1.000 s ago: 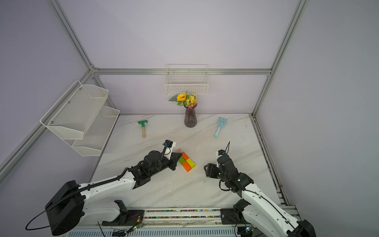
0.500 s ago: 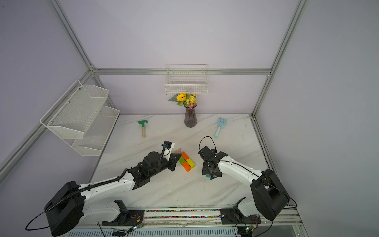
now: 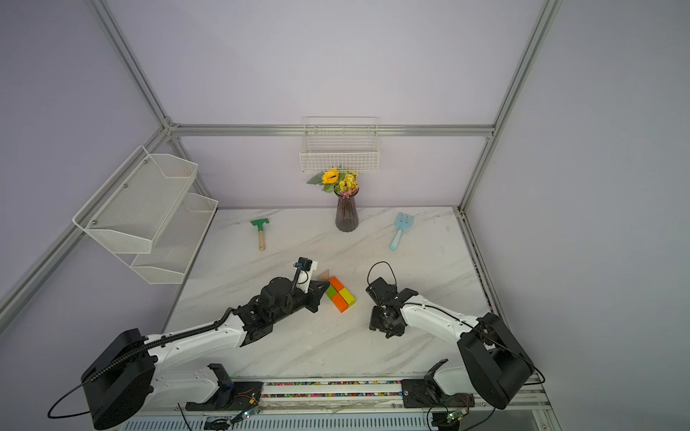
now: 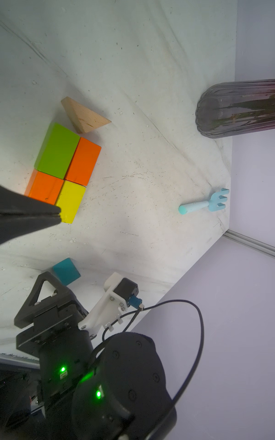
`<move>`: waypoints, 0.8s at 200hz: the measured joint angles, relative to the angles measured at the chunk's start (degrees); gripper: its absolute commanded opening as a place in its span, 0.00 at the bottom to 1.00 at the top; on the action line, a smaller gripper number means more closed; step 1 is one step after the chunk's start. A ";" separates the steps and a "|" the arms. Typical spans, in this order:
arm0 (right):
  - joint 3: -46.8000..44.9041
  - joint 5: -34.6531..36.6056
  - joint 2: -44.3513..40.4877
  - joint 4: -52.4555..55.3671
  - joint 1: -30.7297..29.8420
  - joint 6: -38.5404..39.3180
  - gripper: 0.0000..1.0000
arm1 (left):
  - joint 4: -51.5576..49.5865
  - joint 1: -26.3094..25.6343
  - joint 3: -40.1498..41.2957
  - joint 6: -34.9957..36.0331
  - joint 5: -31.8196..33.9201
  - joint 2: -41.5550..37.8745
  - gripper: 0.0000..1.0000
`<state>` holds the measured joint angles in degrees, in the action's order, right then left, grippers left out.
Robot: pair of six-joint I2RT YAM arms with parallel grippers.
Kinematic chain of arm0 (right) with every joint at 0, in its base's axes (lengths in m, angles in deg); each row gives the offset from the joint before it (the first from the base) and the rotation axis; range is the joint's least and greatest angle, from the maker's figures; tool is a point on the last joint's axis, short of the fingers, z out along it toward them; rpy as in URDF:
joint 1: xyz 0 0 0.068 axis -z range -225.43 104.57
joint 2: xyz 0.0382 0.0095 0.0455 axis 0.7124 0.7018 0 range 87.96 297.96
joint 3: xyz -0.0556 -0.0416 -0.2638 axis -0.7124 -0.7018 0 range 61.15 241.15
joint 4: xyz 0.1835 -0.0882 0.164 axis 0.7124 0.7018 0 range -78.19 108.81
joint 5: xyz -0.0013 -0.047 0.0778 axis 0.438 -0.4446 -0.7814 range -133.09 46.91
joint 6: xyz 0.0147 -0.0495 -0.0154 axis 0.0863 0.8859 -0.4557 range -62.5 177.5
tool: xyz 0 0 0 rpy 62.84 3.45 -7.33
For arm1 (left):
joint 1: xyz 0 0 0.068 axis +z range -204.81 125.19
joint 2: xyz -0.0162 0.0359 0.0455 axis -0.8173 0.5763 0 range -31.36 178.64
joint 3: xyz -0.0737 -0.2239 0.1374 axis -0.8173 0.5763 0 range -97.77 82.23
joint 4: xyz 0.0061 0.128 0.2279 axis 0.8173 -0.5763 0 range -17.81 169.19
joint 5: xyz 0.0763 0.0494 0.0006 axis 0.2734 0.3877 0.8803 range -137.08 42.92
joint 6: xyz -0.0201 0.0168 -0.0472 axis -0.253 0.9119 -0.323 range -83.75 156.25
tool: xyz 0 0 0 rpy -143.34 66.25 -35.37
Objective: Assemble a piece of candy with building blocks
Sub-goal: Adjust the building block at the center of the board.
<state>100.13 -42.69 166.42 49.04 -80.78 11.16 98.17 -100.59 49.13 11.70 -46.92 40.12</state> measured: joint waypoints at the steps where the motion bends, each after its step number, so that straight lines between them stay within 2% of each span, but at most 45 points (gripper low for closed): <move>1: 0.04 0.02 0.07 -0.17 0.02 0.04 0.53 | 0.00 0.02 0.00 0.00 -0.02 0.00 0.00; 37: 0.22 1.79 0.59 -2.40 3.32 1.05 0.45 | -0.22 0.00 0.00 0.00 0.00 -0.02 0.00; 84: 2.14 4.20 1.01 -4.94 11.80 6.71 0.45 | -0.61 0.02 0.00 0.00 0.00 -0.02 0.00; 118: 7.08 2.49 5.16 -9.20 12.28 11.21 0.47 | -1.05 0.02 -0.15 -0.07 -0.22 -0.02 0.00; 160: 9.53 3.19 4.90 -8.68 12.26 13.14 0.49 | -1.31 0.02 -0.22 -0.39 -0.87 0.00 0.00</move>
<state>109.66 -39.50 171.31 40.36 -68.52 24.29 96.86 -100.57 48.91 11.30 -47.79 40.12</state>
